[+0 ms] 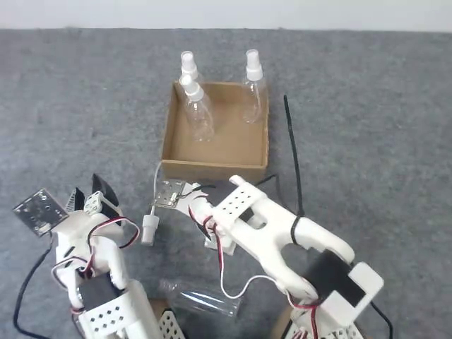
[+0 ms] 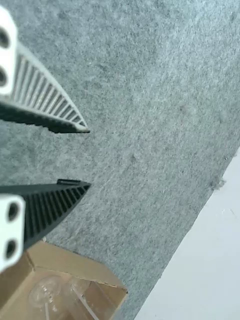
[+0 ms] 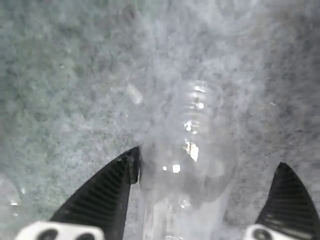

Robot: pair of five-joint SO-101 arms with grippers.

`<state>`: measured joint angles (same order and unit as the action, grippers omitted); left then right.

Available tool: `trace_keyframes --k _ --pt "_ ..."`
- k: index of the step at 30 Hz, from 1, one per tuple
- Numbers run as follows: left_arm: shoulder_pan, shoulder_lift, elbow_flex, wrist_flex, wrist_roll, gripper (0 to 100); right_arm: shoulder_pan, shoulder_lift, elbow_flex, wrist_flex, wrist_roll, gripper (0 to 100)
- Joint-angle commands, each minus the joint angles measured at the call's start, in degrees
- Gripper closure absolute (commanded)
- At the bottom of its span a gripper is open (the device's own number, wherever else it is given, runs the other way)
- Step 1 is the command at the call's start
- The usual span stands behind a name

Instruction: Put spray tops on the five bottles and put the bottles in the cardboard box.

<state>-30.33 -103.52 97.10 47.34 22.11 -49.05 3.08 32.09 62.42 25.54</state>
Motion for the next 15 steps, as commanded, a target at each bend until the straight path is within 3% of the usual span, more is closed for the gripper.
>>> trace_keyframes --k 1,7,15 --pt "-0.26 -0.79 -0.57 -1.41 -0.35 85 -0.22 -0.48 -3.78 -0.4 -2.9 64.9" --pt "-0.26 -0.79 -0.57 -1.41 -0.35 85 -0.22 -0.92 -4.04 -0.4 -4.92 71.1" --pt "-0.26 -0.79 -0.57 -1.41 -0.35 85 -0.22 -6.11 -3.52 -0.4 -8.79 71.4"
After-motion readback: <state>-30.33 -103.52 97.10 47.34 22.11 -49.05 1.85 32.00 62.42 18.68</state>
